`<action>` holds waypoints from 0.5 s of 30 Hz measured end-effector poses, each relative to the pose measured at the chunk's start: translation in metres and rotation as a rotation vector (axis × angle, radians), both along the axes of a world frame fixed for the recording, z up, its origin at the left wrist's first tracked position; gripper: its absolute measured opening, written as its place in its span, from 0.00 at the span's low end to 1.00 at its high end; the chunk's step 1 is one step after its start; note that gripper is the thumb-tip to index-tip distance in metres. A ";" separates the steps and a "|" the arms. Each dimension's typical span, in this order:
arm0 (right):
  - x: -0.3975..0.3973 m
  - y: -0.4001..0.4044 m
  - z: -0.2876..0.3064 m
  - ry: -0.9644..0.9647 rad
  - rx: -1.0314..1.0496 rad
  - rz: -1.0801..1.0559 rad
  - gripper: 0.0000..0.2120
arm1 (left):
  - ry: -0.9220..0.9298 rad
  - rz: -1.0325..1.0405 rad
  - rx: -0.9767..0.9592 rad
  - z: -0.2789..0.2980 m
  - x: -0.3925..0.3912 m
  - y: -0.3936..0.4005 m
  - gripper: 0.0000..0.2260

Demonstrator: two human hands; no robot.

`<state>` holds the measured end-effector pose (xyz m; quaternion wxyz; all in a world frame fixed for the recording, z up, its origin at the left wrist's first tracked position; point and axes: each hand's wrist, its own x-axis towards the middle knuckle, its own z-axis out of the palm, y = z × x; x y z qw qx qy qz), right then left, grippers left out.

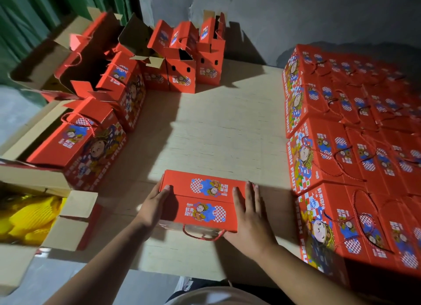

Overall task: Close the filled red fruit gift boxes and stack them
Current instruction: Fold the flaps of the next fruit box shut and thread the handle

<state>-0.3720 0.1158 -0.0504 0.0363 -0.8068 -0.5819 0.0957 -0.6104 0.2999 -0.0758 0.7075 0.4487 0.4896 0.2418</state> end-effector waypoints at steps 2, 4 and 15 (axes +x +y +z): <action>0.002 0.000 -0.001 0.065 0.023 0.011 0.62 | 0.000 -0.016 0.018 0.004 0.000 -0.002 0.12; 0.003 -0.005 -0.003 0.158 0.049 -0.013 0.64 | -0.014 -0.031 0.026 0.007 0.000 -0.005 0.13; 0.004 -0.020 -0.010 0.238 0.046 -0.127 0.64 | -0.066 -0.029 0.037 -0.004 -0.001 -0.022 0.19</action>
